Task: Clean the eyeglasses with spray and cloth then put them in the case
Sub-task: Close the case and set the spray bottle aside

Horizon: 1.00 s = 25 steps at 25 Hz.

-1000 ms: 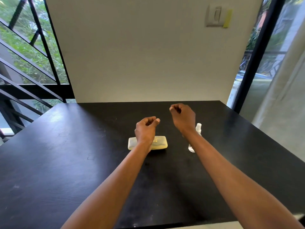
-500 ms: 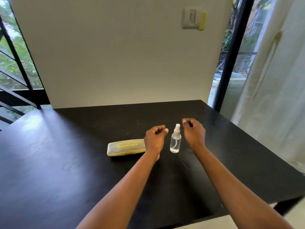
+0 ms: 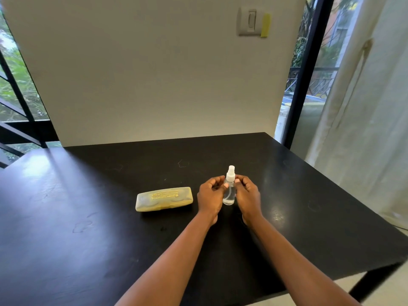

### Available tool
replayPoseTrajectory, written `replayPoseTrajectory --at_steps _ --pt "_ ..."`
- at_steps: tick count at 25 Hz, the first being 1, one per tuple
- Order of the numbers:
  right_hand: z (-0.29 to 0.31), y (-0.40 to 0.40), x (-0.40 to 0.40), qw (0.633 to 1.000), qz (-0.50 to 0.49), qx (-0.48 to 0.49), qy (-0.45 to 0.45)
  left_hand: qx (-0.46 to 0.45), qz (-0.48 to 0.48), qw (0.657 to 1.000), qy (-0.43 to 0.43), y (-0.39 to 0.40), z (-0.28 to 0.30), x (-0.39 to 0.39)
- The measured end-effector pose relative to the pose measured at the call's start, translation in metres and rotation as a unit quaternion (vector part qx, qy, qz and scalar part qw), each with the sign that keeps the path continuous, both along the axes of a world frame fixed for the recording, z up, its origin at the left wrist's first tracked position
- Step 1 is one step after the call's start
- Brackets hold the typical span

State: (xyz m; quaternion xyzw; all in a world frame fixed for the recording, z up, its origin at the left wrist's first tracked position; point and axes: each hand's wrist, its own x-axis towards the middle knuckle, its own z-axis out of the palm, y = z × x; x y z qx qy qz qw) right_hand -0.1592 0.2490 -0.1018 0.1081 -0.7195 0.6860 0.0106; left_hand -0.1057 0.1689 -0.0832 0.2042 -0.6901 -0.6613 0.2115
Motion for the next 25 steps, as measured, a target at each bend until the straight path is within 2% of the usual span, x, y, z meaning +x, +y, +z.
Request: replayPoseTrajectory --at_steps 5,11,25 --pt "0.007 -0.022 0.0 1.0 -0.002 -0.001 -0.001 0.005 0.035 0.999 -0.003 -0.009 0.009 -0.001" --pt "0.008 -0.053 0.006 0.999 0.04 0.027 0.008 -0.003 0.07 0.997 -0.02 -0.041 0.014 0.008" --pt "0.003 -0.068 0.019 0.997 0.059 0.047 0.026 -0.016 0.087 0.994 -0.058 -0.059 0.014 0.018"
